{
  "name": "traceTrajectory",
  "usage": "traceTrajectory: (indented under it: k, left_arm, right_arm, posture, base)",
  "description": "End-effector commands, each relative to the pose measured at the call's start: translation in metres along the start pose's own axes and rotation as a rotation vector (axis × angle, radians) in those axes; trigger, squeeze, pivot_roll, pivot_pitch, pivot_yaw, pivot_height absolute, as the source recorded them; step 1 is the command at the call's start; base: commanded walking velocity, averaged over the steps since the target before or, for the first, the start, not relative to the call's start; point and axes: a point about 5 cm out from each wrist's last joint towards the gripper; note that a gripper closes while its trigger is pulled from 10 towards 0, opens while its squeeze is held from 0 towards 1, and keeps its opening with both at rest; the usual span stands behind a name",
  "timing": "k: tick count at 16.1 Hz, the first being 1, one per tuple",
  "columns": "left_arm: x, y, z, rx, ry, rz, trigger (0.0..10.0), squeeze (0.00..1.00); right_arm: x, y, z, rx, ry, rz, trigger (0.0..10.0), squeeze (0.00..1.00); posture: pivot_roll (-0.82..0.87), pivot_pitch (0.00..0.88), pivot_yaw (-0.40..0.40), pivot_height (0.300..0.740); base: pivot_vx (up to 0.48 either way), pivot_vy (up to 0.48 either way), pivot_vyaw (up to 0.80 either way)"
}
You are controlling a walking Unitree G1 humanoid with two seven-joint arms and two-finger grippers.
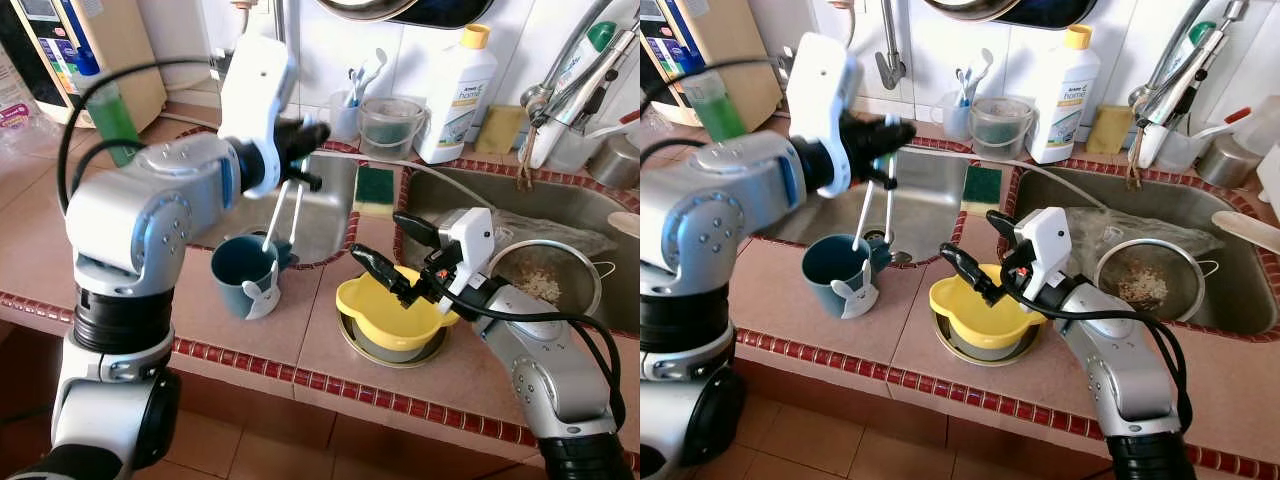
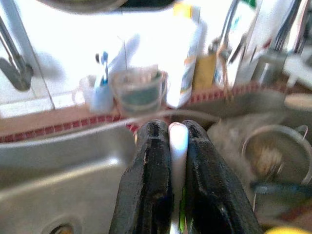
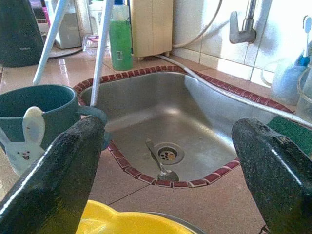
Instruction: Kitchen organization
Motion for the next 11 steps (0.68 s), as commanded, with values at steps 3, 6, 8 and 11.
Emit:
traceTrajectory:
  k: [3, 6, 8, 11]
  left_arm:
    - [0.02, 0.007, 0.008, 0.053, -0.046, -0.164, 10.0, 0.0]
    - [0.026, 0.016, 0.017, 0.154, -0.08, -0.359, 10.0, 0.0]
    - [0.02, 0.021, 0.023, 0.17, -0.075, -0.403, 10.0, 0.0]
    - [-0.001, 0.035, 0.039, 0.235, -0.052, -0.412, 10.0, 0.0]
  right_arm:
    - [0.002, 0.004, 0.002, 0.021, -0.014, -0.01, 10.0, 0.0]
    - [0.005, 0.007, 0.003, 0.021, 0.005, -0.037, 10.0, 0.0]
    - [0.006, 0.007, 0.005, 0.023, 0.01, -0.044, 10.0, 0.0]
    - [0.014, 0.01, 0.008, 0.021, 0.059, -0.105, 10.0, 0.0]
  posture:
    - [-0.05, 0.065, 0.01, 0.74]
    - [-0.05, 0.057, 0.012, 0.74]
    - [-0.06, 0.053, 0.015, 0.74]
    - [-0.06, 0.046, 0.021, 0.74]
  base:
    - [0.0, 0.0, 0.0]
    - [0.0, 0.0, 0.0]
    - [0.0, 0.0, 0.0]
    - [0.0, 0.0, 0.0]
Point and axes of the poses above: a point about 5 cm out from each wrist's last joint towards the gripper, its own y axis pointing out of the wrist towards the gripper, its own x axis along the axis of the wrist's last joint, z = x × y, and after that the axes turned 4 degrees about y, right-handed
